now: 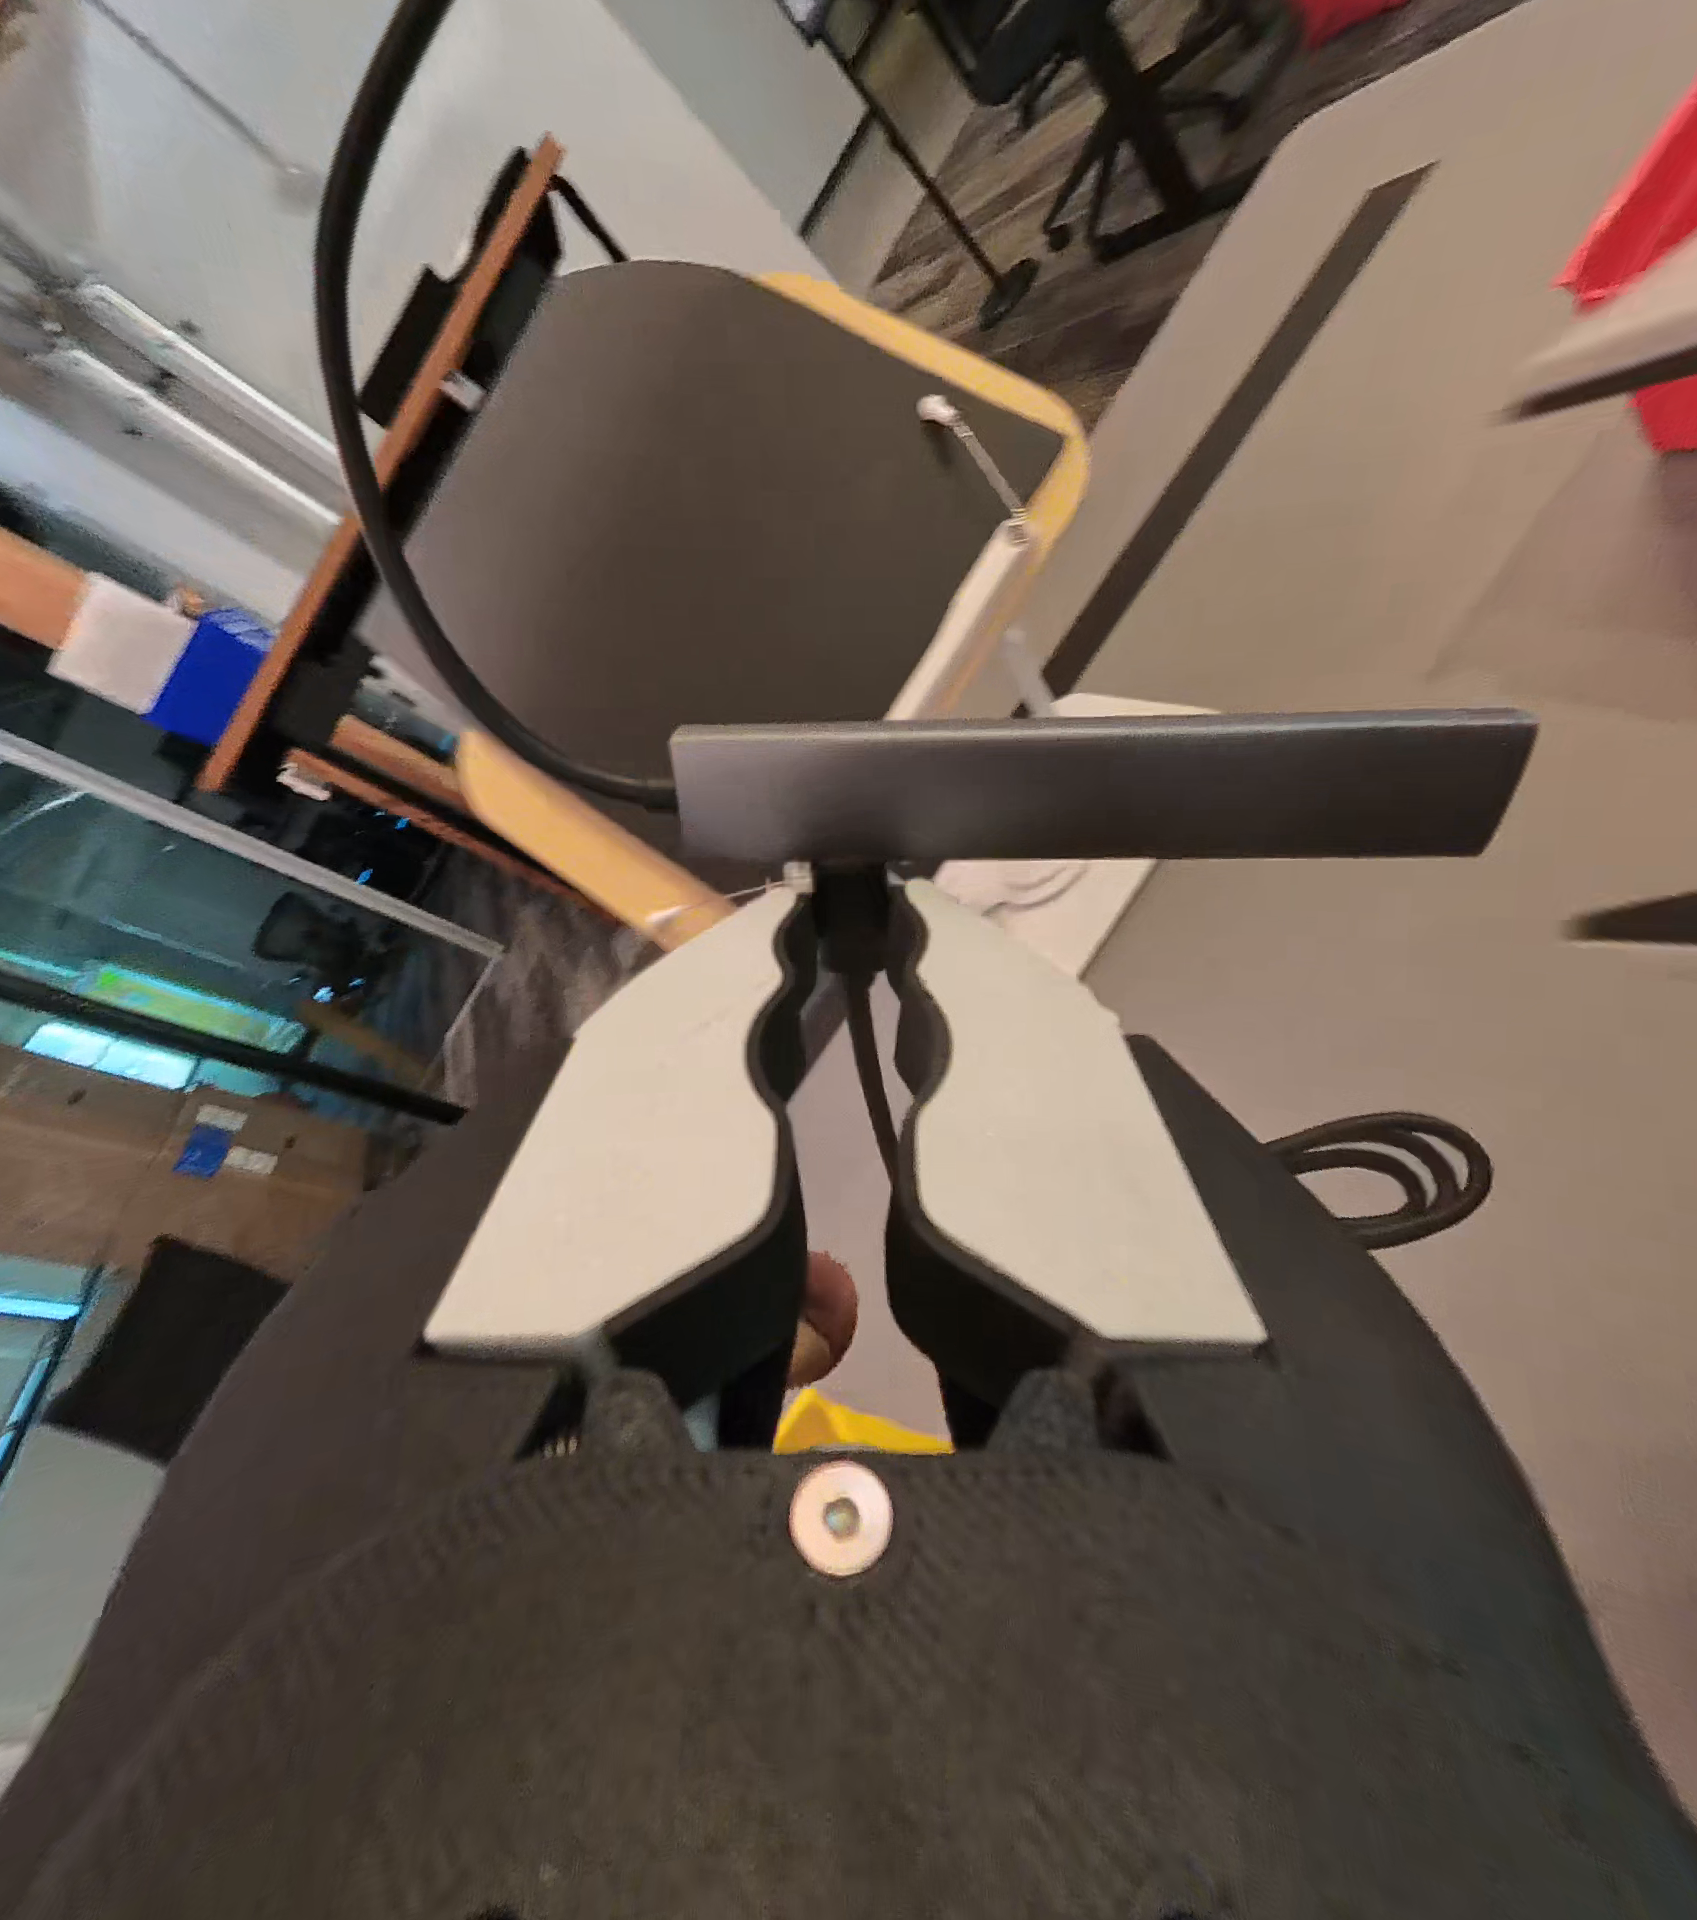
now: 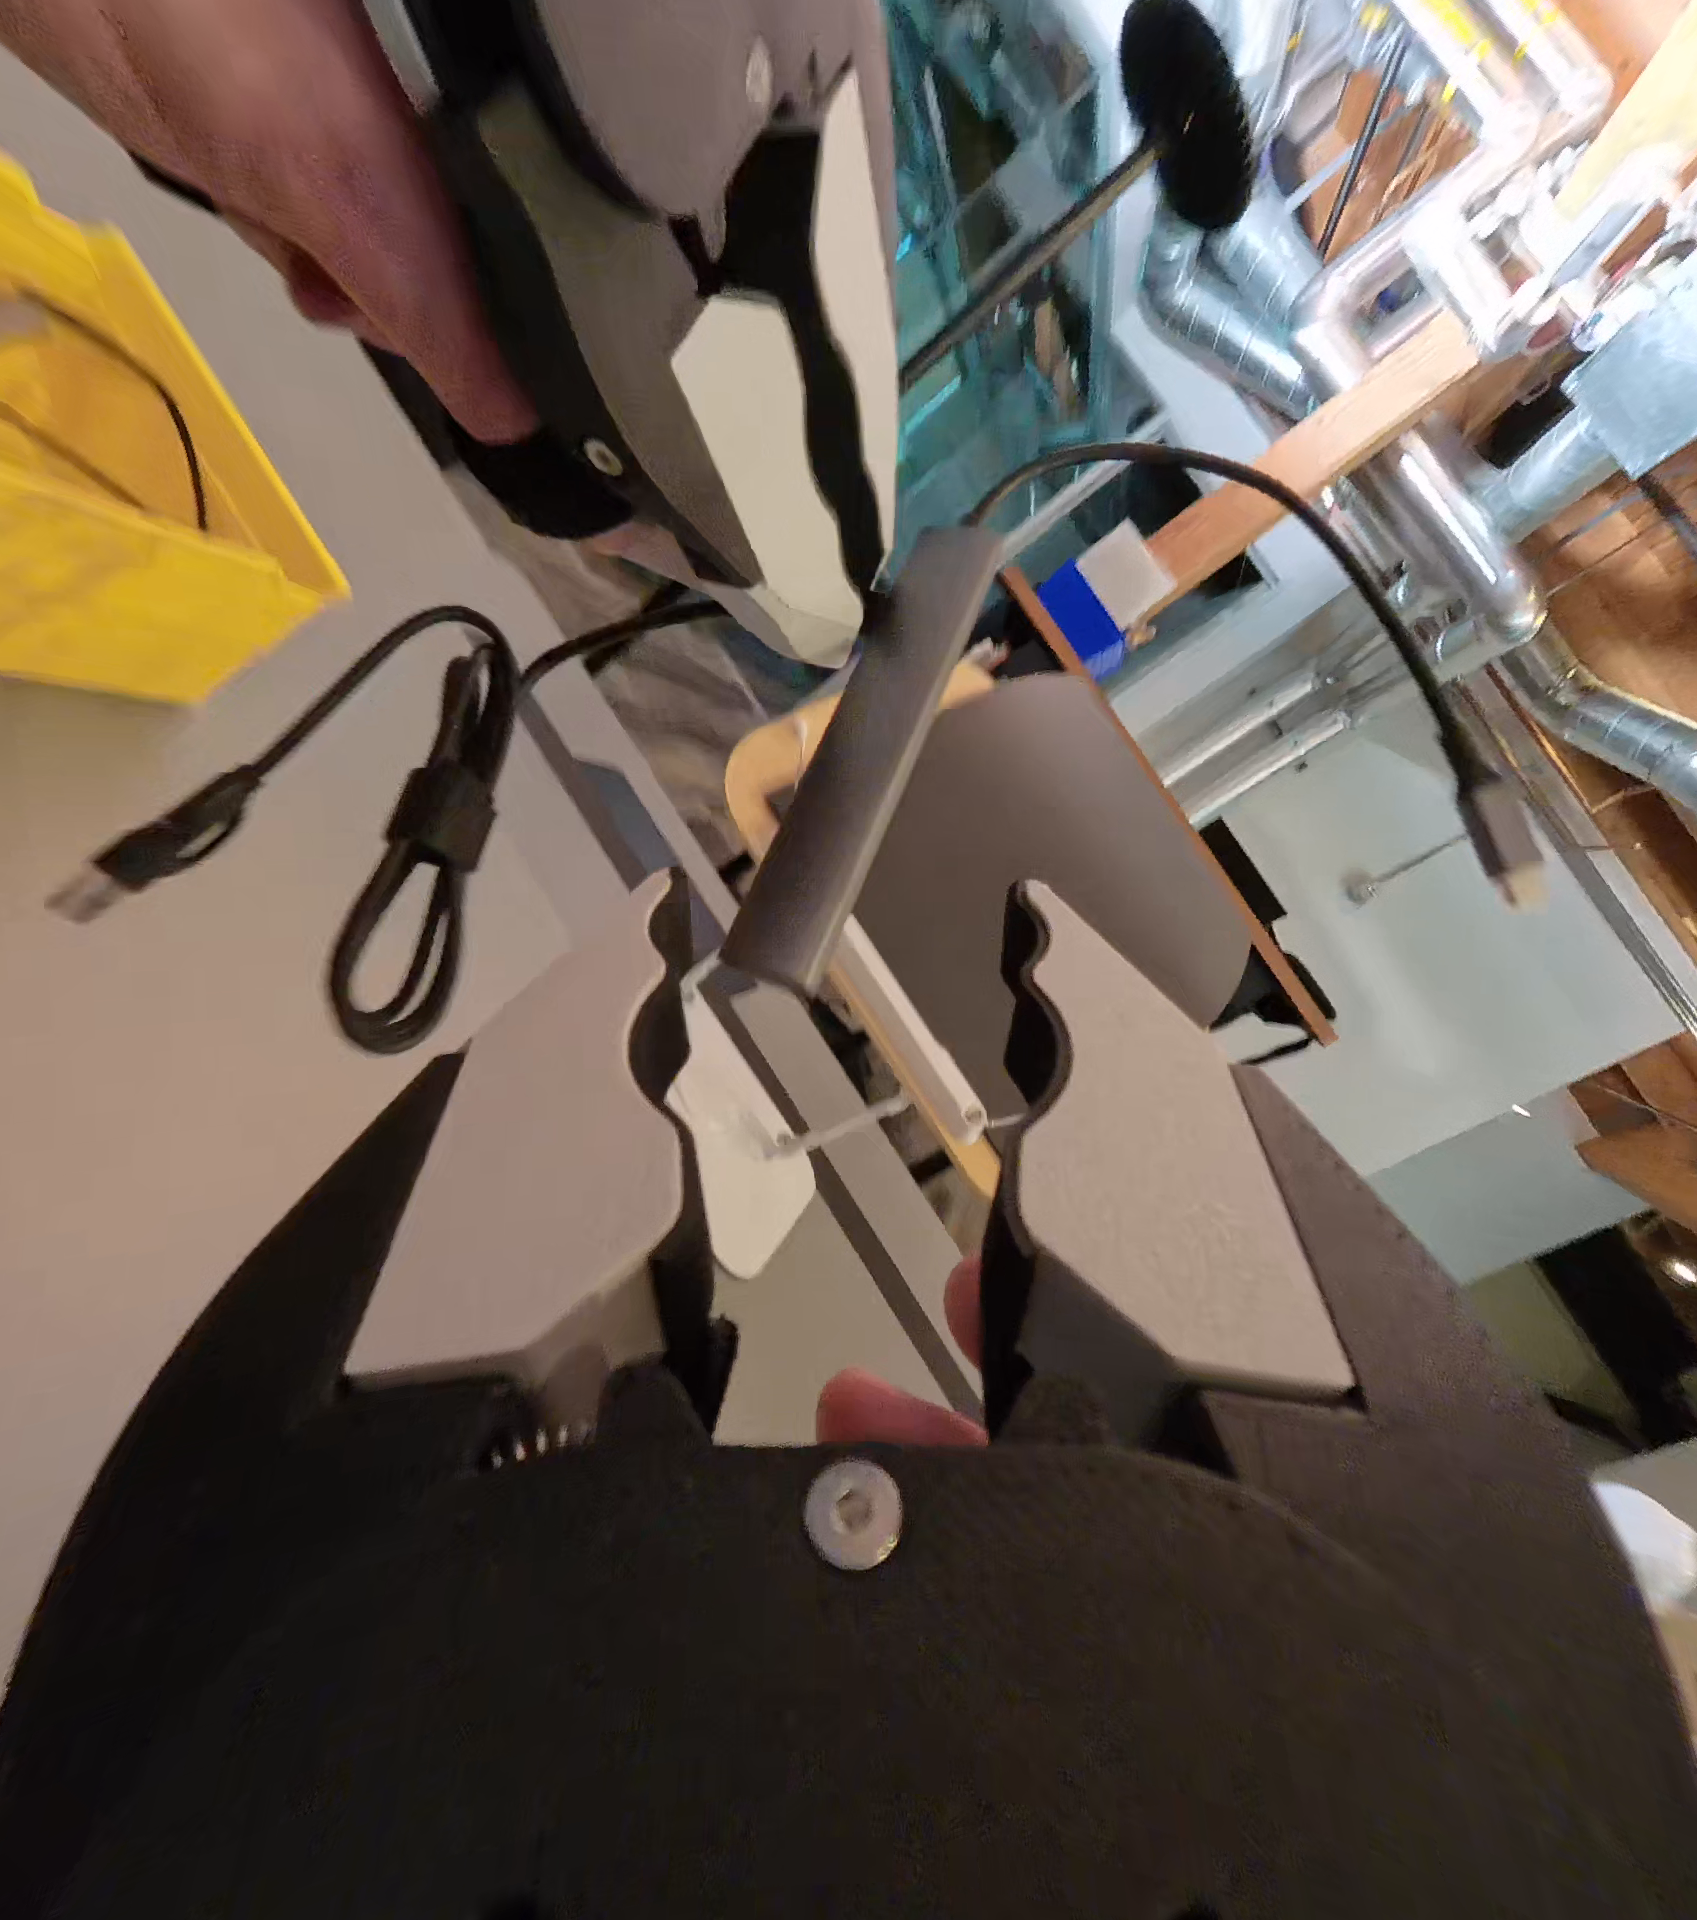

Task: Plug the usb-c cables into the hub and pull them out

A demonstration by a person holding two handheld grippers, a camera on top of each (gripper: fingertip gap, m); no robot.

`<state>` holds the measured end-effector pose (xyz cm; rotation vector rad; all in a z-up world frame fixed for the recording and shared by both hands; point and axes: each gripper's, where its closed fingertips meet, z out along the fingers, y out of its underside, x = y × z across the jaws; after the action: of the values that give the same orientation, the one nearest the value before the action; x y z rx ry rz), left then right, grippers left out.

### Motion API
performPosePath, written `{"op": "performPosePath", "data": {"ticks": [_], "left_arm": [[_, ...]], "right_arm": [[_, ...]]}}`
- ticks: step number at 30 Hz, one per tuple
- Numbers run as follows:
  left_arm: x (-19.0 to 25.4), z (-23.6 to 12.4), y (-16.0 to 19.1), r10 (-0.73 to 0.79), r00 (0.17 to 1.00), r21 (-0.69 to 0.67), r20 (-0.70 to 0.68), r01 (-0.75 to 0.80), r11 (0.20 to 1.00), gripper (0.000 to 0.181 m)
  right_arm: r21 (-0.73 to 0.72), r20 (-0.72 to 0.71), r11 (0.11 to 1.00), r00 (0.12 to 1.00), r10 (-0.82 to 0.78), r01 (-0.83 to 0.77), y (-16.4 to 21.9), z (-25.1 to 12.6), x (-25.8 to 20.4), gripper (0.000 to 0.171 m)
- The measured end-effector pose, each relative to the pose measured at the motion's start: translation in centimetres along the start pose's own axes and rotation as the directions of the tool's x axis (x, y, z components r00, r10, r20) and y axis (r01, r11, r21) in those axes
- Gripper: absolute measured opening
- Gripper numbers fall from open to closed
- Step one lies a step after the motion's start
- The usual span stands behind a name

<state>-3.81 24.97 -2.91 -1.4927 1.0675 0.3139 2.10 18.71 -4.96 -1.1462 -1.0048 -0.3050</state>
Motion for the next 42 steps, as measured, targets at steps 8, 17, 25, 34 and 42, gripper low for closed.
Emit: {"op": "performPosePath", "data": {"ticks": [8,17,25,34,42], "left_arm": [[7.1,1.4,0.4,-0.142,0.967,-0.012,-0.213,0.143,0.99,0.013],[8.9,1.7,2.3,-0.173,0.938,-0.011,-0.301,0.178,0.984,0.014],[6.1,-0.1,2.0,-0.003,0.977,0.102,-0.212,0.025,0.994,0.022],[6.7,1.2,4.6,0.532,0.844,0.097,-0.07,-0.525,0.845,0.049],[7.9,2.2,6.0,0.69,0.722,0.099,-0.048,-0.684,0.723,0.02]], "right_arm": [[-0.216,0.016,0.966,0.99,-0.142,0.142,6.6,3.2,-2.4,0.036],[-0.221,0.138,0.975,0.99,-0.004,0.035,9.2,4.5,-3.4,0.018],[-0.216,0.244,0.967,0.966,-0.081,0.136,11.1,5.7,-4.8,0.018],[-0.102,0.397,0.987,0.915,-0.074,0.124,9.2,5.8,-6.4,0.018],[0.033,0.534,0.995,0.84,-0.102,0.099,7.4,5.0,-8.2,0.018]]}}
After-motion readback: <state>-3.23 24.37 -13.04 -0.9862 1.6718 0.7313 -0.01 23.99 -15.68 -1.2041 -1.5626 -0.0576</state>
